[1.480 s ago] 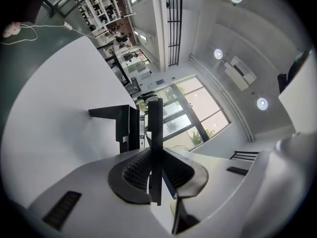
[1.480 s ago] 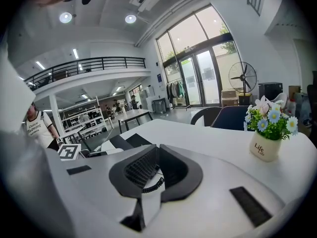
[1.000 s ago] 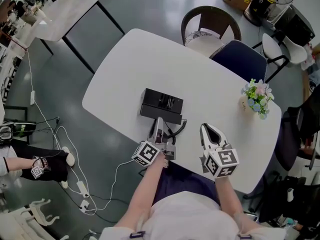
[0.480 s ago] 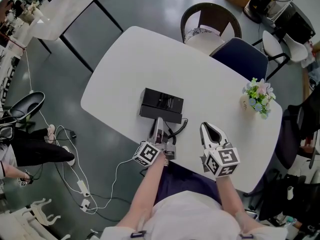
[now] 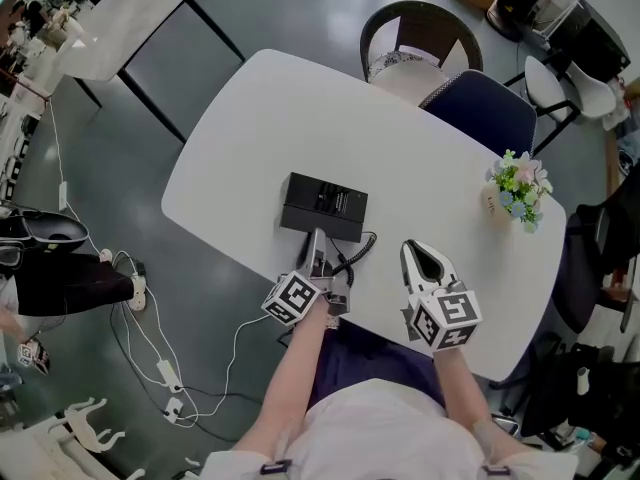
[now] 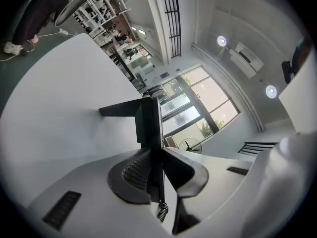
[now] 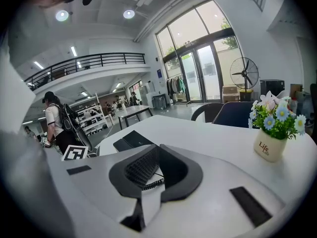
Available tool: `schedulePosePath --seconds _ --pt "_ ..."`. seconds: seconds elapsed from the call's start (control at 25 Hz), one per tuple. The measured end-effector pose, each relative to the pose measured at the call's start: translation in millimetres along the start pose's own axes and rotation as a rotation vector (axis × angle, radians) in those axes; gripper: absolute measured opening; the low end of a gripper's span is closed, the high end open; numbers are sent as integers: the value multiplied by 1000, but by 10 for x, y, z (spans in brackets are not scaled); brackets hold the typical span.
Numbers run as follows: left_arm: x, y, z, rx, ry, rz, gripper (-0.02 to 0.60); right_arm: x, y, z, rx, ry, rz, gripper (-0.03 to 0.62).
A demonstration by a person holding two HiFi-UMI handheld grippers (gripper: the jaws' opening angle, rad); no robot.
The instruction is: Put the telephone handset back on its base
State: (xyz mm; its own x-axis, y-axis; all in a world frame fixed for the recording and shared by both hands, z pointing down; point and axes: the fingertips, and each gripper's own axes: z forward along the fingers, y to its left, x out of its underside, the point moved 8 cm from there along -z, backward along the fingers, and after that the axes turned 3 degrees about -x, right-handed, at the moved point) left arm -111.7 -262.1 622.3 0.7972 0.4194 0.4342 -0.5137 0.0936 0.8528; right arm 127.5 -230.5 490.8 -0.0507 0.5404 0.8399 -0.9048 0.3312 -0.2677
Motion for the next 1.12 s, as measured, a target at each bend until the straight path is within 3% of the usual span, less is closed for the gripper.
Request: schedulePosePath --seconds 0.2,0.52,0.84,0.92,1.0,1.12 --pt "-17 -3 -5 1 8 -4 77 13 22 -10 3 1 2 43" --pt "-13 4 0 -8 12 64 84 40 19 -62 7 -6 4 43" --pt "-62 -43 25 6 25 13 87 58 19 -149 9 -22 9 43" --pt "-80 -80 26 15 29 15 136 56 37 -173 5 -30 8 43" --pt "-85 -117 21 16 48 22 242 54 56 -202 3 -38 8 43" --pt "-90 -138 -20 8 65 18 268 53 81 -236 -3 -49 9 43"
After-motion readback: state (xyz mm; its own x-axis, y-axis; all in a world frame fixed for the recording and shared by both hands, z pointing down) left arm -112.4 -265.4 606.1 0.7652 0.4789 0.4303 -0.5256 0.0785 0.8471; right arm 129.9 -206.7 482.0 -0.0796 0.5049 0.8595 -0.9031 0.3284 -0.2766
